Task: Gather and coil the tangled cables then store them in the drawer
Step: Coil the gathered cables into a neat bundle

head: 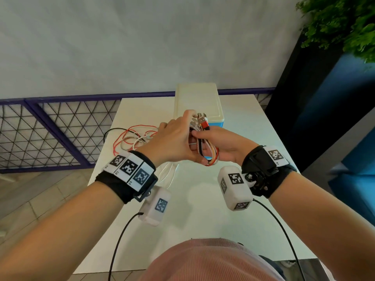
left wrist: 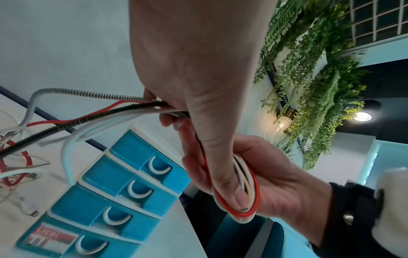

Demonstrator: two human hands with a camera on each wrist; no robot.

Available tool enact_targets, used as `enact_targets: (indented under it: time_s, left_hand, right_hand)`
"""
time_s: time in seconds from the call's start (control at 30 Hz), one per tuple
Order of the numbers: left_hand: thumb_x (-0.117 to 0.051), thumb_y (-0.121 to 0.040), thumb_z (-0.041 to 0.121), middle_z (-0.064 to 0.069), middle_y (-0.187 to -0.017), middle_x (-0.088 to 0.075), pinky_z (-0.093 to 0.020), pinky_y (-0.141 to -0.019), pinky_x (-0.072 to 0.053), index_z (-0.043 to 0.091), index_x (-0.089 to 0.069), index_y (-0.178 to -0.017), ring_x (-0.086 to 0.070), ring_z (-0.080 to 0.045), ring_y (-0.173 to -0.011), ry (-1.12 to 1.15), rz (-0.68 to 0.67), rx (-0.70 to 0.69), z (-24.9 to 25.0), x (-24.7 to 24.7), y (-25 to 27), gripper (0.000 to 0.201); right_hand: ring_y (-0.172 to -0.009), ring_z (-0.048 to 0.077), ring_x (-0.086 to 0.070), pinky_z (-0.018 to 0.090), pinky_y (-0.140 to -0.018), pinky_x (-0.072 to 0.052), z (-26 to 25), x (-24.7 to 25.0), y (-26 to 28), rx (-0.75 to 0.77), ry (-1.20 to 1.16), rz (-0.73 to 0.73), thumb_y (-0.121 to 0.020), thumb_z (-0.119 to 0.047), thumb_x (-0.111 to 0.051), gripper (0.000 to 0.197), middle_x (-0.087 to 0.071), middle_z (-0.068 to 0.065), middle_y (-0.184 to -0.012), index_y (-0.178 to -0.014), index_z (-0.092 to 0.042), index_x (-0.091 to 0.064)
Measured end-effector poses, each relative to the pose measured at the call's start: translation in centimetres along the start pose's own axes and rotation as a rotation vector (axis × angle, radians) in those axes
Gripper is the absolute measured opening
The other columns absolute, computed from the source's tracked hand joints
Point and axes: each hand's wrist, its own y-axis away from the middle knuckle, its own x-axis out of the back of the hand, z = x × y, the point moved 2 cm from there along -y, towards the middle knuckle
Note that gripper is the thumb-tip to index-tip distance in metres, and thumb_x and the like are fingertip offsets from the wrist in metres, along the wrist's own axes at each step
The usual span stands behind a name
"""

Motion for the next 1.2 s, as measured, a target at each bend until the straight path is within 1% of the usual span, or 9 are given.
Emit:
enact_targets:
  time_s: [0.17,0.3,0.4,0.5,0.63,0.73,0.97,1.1,1.2]
  left_hand:
    - [-0.086,-0.046,0.057,0.008,-0.094,-0.063,-0.028,-0.066,-0.042,0.028,-0.017,-0.132,-0.06,-0.012,-0.081,0.108,0.0,0.029,-0.1,-0.5,0.3,0.115]
    - [-0.081,-0.066,0.045,0.008,-0.084,-0.062,-0.017,-0.055,-0.04,0.025,-0.026,-0.119,-0.056,-0.004,-0.065,0.403,-0.091,0.16,-1.2,-0.1,-0.2,0.079]
    - [-0.053,-0.085,0.06,0.002,-0.066,-0.056,-0.016,-0.052,-0.042,0.012,-0.048,-0.104,-0.05,-0.01,-0.053,0.575,-0.217,0.276,-2.4,0.6,-0.8,0.052]
    - [-0.023,-0.092,0.064,0.004,-0.047,-0.035,-0.023,-0.057,-0.04,0.012,-0.048,-0.078,-0.038,-0.014,-0.046,0.804,-0.428,0.335,-3.1,0.6,-0.7,0.059]
    - [-0.037,-0.093,0.058,0.006,-0.047,-0.022,-0.018,-0.041,-0.021,0.014,-0.044,-0.069,-0.017,-0.01,-0.042,0.895,-0.326,0.331,-3.9,0.4,-0.8,0.051]
    - [-0.036,-0.093,0.057,0.006,-0.047,-0.023,-0.017,-0.038,-0.02,0.014,-0.045,-0.069,-0.017,-0.009,-0.041,0.915,-0.264,0.287,-3.9,0.2,-1.0,0.05]
    - [-0.047,-0.097,0.038,0.006,-0.062,-0.055,-0.021,-0.053,-0.035,0.027,-0.05,-0.075,-0.045,-0.006,-0.053,0.467,-0.235,0.106,-7.3,-1.4,-0.2,0.024]
    - [-0.041,-0.098,0.037,0.006,-0.079,-0.056,-0.031,-0.071,-0.041,0.027,-0.051,-0.086,-0.055,-0.018,-0.076,0.149,-0.267,0.182,-11.3,-3.4,0.8,0.019]
    - [-0.038,-0.097,0.039,0.007,-0.086,-0.059,-0.031,-0.07,-0.043,0.035,-0.048,-0.093,-0.059,-0.025,-0.078,0.077,-0.299,0.295,-13.3,-4.6,1.9,0.012]
  right_hand:
    - [-0.061,0.011,-0.066,0.024,-0.06,-0.057,0.3,-0.3,0.0,-0.001,0.114,0.025,-0.101,-0.013,-0.048,0.019,-0.068,0.004,-0.07,-0.091,-0.005,-0.062]
    - [-0.066,0.012,-0.069,0.024,-0.063,-0.057,-0.1,-0.1,0.2,0.003,0.223,-0.002,-0.102,-0.012,-0.047,0.019,-0.07,0.005,-0.076,-0.096,-0.003,-0.063]
    - [-0.064,0.011,-0.068,0.024,-0.063,-0.057,-0.1,-0.1,0.2,0.008,0.341,0.009,-0.103,-0.016,-0.046,0.019,-0.065,0.004,-0.076,-0.095,-0.006,-0.061]
    - [-0.051,0.009,-0.052,0.023,-0.053,-0.047,0.2,-0.2,-0.1,0.018,0.364,0.009,-0.103,-0.016,-0.044,0.02,-0.056,0.0,-0.066,-0.095,-0.005,-0.058]
    - [-0.044,0.004,-0.032,0.017,-0.044,-0.034,0.3,-0.4,-0.1,0.008,0.284,-0.033,-0.104,-0.018,-0.042,0.017,-0.043,-0.007,-0.056,-0.096,-0.008,-0.053]
    - [-0.045,0.005,-0.03,0.017,-0.044,-0.032,0.2,-0.6,-0.3,0.045,0.302,-0.008,-0.104,-0.018,-0.041,0.019,-0.038,-0.006,-0.058,-0.091,-0.01,-0.053]
    - [-0.04,0.006,-0.032,0.018,-0.04,-0.035,-1.4,1.9,-1.0,0.19,0.147,0.234,-0.104,-0.014,-0.037,0.024,-0.038,-0.006,-0.053,-0.083,-0.012,-0.049]
    - [-0.036,0.004,-0.034,0.018,-0.038,-0.034,-2.4,3.3,-1.2,0.274,-0.037,0.339,-0.104,-0.012,-0.035,0.024,-0.041,-0.008,-0.048,-0.083,-0.012,-0.047]
    - [-0.036,0.005,-0.034,0.018,-0.038,-0.033,-3.1,4.2,-0.9,0.329,-0.067,0.395,-0.103,-0.012,-0.035,0.023,-0.04,-0.007,-0.049,-0.084,-0.011,-0.048]
